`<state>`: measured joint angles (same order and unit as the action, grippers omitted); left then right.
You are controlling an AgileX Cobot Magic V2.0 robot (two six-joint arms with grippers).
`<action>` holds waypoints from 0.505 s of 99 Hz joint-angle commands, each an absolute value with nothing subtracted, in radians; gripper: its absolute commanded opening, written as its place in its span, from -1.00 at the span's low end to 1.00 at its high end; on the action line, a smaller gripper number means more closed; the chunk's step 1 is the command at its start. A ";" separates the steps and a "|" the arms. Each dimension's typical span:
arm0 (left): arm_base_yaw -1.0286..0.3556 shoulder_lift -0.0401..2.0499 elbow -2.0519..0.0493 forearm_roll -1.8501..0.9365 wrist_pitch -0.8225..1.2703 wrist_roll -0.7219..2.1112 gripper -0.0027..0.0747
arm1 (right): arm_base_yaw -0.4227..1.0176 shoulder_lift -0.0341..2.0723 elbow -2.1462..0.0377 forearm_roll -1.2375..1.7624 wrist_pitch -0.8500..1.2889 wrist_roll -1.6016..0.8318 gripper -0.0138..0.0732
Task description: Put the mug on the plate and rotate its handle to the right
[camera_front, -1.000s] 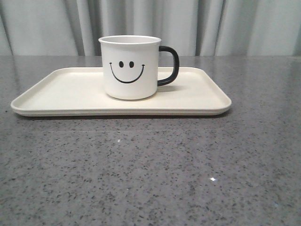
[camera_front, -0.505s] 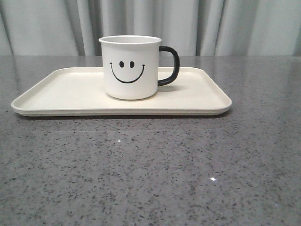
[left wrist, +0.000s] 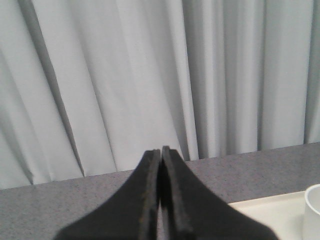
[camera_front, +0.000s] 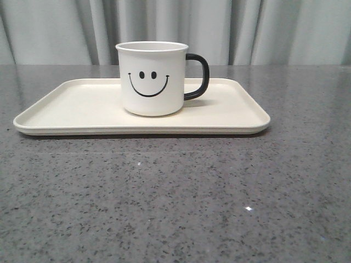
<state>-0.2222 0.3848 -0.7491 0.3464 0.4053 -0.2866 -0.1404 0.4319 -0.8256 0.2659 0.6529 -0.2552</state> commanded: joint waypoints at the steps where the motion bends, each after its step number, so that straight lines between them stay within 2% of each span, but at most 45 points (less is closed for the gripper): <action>1: -0.198 0.321 -0.650 0.301 0.234 -0.295 -0.98 | -0.144 0.441 -0.849 0.269 0.581 -0.253 -0.82; 27: -0.115 0.154 -0.269 0.198 -0.128 -0.295 -0.98 | -0.144 0.441 -0.849 0.269 0.581 -0.253 -0.82; 50: -0.097 0.070 -0.098 0.107 -0.184 -0.295 -0.98 | -0.144 0.441 -0.849 0.269 0.581 -0.253 -0.82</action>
<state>-0.1015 0.0803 -0.1064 0.1338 -0.0870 -0.2866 -0.1404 0.4319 -0.8256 0.2659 0.6545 -0.2552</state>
